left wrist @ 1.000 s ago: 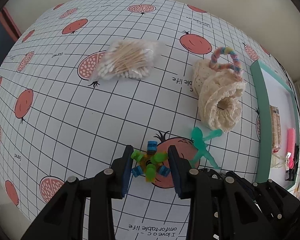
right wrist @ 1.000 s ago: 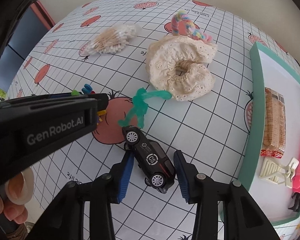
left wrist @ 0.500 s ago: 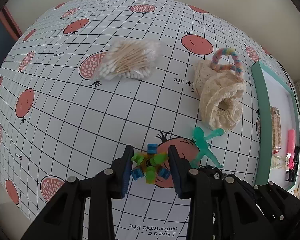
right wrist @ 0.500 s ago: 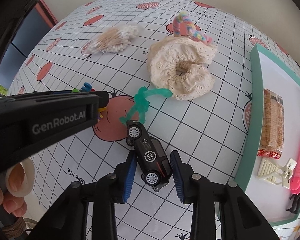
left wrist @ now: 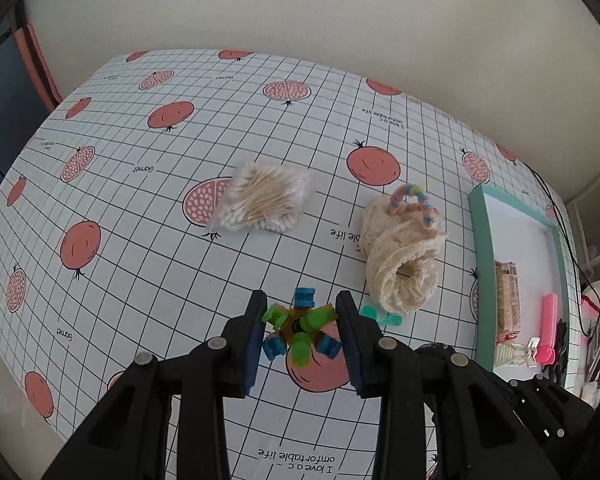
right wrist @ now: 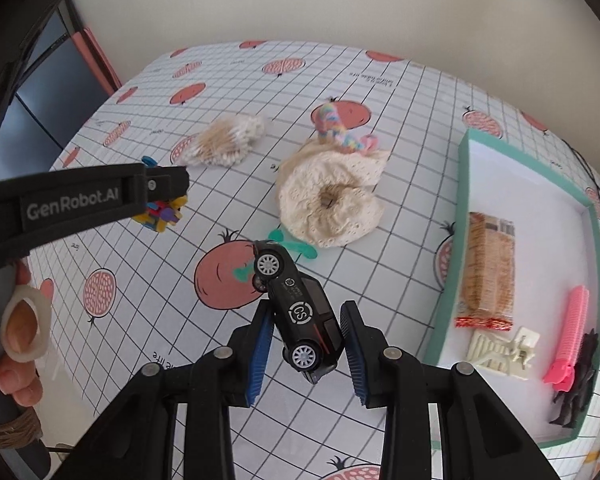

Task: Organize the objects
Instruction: 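Carry the block toy with the left tool while the right tool carries the black car to the tray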

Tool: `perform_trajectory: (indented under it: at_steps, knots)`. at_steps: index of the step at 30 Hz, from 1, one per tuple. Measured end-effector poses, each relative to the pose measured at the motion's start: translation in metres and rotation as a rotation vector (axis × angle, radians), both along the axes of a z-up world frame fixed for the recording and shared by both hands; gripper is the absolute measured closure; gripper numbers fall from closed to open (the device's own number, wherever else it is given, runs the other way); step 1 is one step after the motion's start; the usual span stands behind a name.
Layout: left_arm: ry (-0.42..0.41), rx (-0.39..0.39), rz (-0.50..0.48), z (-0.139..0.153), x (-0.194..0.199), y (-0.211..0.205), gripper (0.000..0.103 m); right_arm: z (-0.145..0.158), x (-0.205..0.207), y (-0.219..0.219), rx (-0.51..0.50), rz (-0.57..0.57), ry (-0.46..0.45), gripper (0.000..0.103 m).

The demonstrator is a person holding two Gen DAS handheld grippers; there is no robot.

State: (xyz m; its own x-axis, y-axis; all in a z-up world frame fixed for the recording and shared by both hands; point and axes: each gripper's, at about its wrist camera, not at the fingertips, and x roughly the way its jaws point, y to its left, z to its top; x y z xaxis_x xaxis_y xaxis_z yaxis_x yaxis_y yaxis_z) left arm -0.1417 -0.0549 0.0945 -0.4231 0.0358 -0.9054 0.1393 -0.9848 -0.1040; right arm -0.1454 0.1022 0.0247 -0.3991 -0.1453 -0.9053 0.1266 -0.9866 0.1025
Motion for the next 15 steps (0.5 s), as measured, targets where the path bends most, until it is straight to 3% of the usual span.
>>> perform_trajectory:
  at_steps: [15]
  knots:
    - [0.087,0.004,-0.099,0.028,0.004,0.051,0.066,0.01,0.02,0.083,-0.025,-0.168,0.03,0.066]
